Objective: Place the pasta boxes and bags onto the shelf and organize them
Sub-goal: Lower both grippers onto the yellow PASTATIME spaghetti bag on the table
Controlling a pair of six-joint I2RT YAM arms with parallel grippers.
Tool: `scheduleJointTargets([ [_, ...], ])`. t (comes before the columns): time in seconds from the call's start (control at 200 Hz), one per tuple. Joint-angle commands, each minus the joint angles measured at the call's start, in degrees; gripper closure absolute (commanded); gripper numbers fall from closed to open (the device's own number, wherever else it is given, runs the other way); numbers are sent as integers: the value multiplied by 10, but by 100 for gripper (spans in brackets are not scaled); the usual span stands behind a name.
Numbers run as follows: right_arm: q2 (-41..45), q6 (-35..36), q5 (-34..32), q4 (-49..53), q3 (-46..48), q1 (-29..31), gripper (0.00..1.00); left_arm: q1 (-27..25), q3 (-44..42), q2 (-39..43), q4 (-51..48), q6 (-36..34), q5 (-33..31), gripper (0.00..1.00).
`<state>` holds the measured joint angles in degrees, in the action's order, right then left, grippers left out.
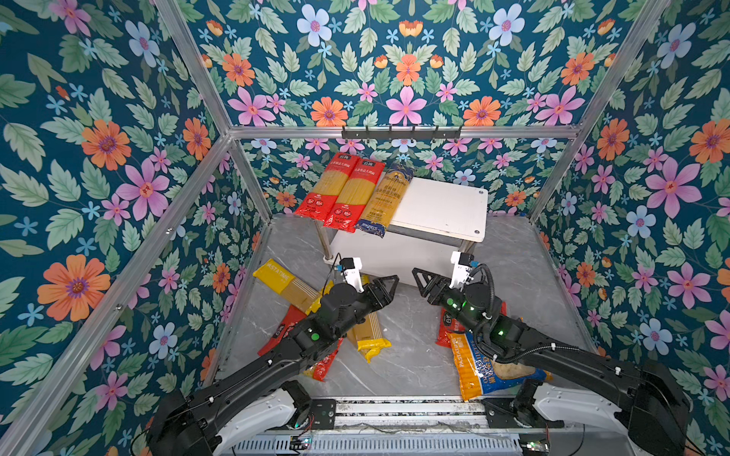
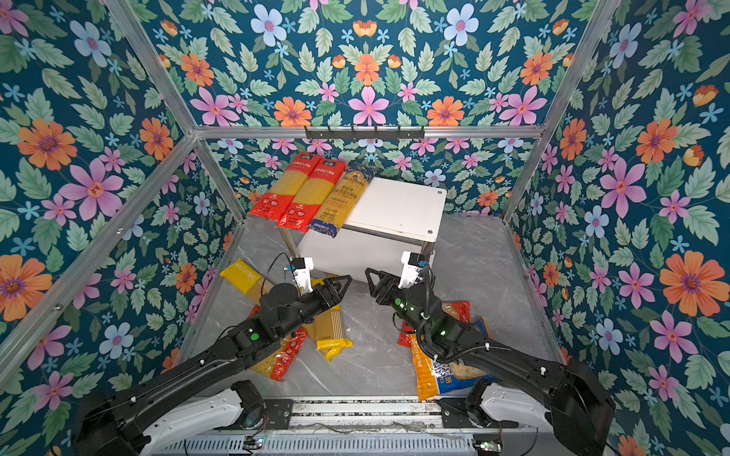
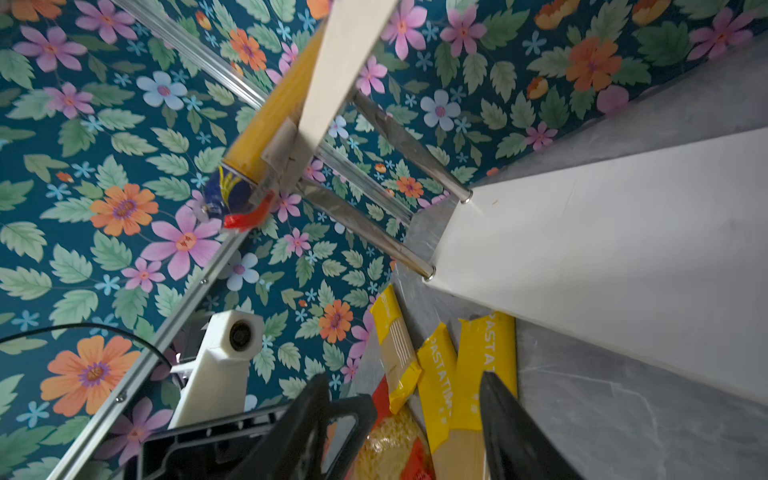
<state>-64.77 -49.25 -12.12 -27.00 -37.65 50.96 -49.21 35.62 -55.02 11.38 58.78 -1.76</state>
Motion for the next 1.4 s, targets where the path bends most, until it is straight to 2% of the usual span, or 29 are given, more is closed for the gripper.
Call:
scheduleJointTargets([
  [0.0, -25, 0, -19, 29, -2, 18, 41, -8, -33, -4, 52, -22, -39, 32],
  [0.11, -55, -24, -8, 54, 2, 29, 41, -11, -49, -29, 58, -31, -46, 33],
  [0.39, -143, -37, 49, 144, -37, 38, 42, -13, -31, -96, -30, -76, -76, 34],
  [0.655, -242, -59, 122, 156, -77, 40, 42, -6, -19, -94, -133, -94, -126, 34],
  [0.915, -336, -56, 183, 153, -130, 44, 42, 51, -29, -72, -204, -86, -108, 32],
  [1.18, -406, -51, 222, 162, -185, 44, 42, 116, -85, -19, -199, -58, -56, 31],
  [1.3, -422, -51, 242, 146, -194, 44, 47, 119, -91, -16, -194, -58, -52, 32],
  [1.395, -426, -53, 250, 139, -194, 44, 56, 119, -93, -22, -189, -56, -47, 32],
])
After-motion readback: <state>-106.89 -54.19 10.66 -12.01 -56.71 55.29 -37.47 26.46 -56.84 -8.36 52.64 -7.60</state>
